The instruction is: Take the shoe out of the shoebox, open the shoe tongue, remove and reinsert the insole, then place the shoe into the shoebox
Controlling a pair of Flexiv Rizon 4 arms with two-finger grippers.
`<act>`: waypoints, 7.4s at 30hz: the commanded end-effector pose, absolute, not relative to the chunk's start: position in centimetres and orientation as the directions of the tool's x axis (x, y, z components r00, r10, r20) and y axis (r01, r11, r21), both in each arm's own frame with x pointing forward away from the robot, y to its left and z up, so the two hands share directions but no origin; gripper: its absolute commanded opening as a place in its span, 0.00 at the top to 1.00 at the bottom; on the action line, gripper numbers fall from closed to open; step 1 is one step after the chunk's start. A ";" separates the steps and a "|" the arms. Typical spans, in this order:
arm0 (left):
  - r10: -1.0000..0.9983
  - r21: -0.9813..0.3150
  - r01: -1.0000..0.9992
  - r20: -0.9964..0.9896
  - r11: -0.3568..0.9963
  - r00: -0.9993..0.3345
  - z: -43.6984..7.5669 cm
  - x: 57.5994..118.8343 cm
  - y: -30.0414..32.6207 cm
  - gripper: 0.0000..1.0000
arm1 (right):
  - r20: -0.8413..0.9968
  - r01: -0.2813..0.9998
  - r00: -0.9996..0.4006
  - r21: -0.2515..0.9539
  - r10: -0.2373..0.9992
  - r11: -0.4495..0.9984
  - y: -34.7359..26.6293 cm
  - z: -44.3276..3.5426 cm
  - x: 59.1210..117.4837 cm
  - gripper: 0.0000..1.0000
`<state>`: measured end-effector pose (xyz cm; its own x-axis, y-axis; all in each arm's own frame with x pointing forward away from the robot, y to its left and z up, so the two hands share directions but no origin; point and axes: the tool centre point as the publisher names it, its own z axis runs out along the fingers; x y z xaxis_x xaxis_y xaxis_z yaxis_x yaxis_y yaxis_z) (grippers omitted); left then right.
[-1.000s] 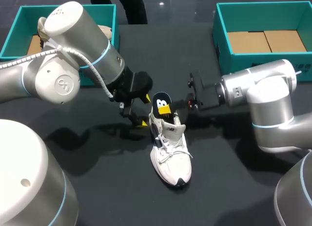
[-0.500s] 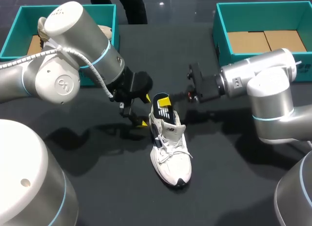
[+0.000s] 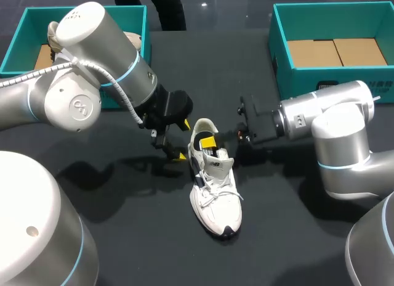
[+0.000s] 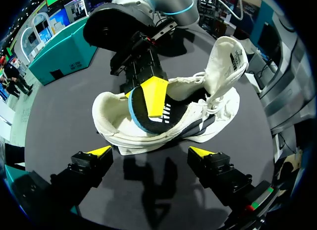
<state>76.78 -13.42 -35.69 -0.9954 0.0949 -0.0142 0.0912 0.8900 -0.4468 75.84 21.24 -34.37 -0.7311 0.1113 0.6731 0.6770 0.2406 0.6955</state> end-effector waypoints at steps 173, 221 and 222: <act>0.537 -0.280 0.524 -0.036 0.804 -0.843 -24.8 83.3 7.1 0.00 | -0.121 0.976 -0.132 0.159 0.984 0.150 18.9 -34.8 77.1 1.00; 0.537 -0.280 0.524 -0.036 0.804 -0.843 -24.8 83.3 7.1 0.00 | -0.192 0.988 -0.075 0.122 0.979 0.099 19.1 -38.8 77.3 1.00; 0.537 -0.280 0.524 -0.036 0.804 -0.843 -24.8 83.3 7.1 0.00 | -0.192 0.988 -0.075 0.122 0.979 0.099 19.1 -38.8 77.3 1.00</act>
